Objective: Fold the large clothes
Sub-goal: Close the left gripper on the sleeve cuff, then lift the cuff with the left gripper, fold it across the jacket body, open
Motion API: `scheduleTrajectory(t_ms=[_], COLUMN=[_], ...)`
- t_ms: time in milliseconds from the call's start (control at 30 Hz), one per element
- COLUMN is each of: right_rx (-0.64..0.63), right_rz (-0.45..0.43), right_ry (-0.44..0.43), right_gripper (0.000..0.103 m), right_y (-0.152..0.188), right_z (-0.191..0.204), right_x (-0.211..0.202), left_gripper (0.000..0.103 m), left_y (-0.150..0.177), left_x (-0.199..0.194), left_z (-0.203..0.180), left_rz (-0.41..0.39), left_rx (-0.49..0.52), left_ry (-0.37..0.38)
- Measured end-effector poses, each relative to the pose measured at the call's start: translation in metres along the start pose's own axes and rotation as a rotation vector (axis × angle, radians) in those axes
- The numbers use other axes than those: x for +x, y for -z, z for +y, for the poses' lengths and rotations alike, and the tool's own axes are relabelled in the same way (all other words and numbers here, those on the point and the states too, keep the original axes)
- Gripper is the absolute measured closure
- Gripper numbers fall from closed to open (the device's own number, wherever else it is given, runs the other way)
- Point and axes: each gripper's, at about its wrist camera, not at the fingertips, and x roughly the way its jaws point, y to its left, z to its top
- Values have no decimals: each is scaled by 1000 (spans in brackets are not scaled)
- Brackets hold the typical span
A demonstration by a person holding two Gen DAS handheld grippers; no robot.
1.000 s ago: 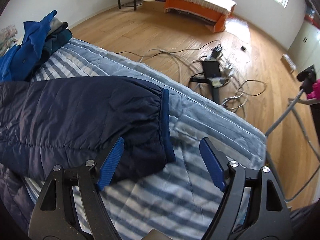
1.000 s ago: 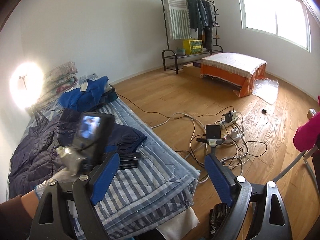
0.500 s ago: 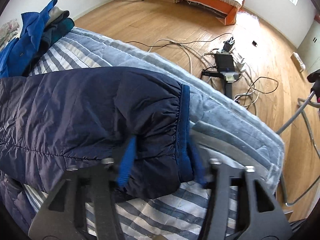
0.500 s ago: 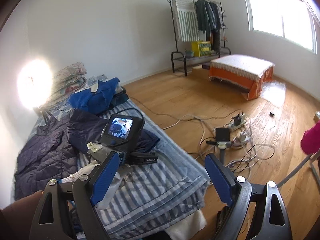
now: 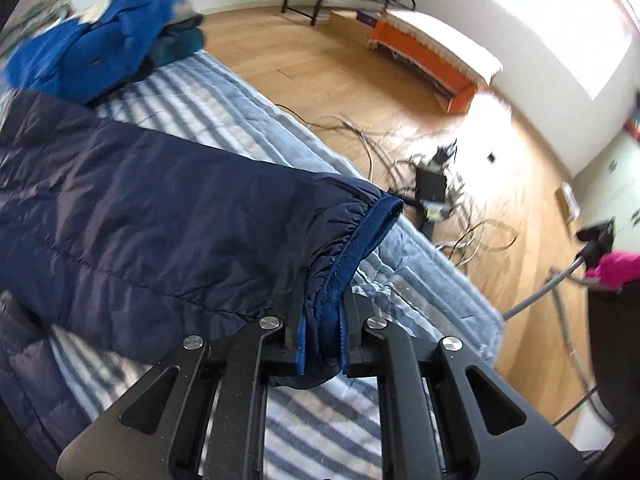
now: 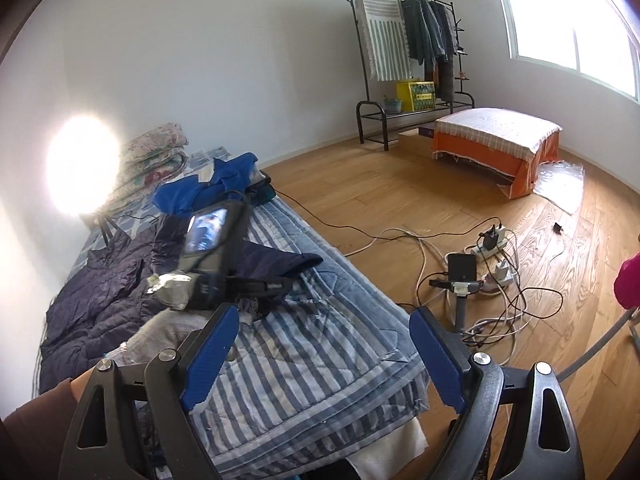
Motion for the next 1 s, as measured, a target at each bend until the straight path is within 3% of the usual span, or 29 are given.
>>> scheduleTrajectory(t_ms=[400,700,1000], right_rx=[-83,-182,-292], right_rz=[-4,12,43], right_ry=[-90,-151,-166], right_gripper=[14,14,14], right_y=[3,14,32], right_z=[49,106,160], right_x=[-2,2,14], left_gripper=[94,94,94], left_y=[3,39,105], left_x=[-142,-238,-277], left_z=[121,258,402], left_rz=[-211,-384,-468], left_rx=[-300,-507,-768], left_ry=[86,1,-89])
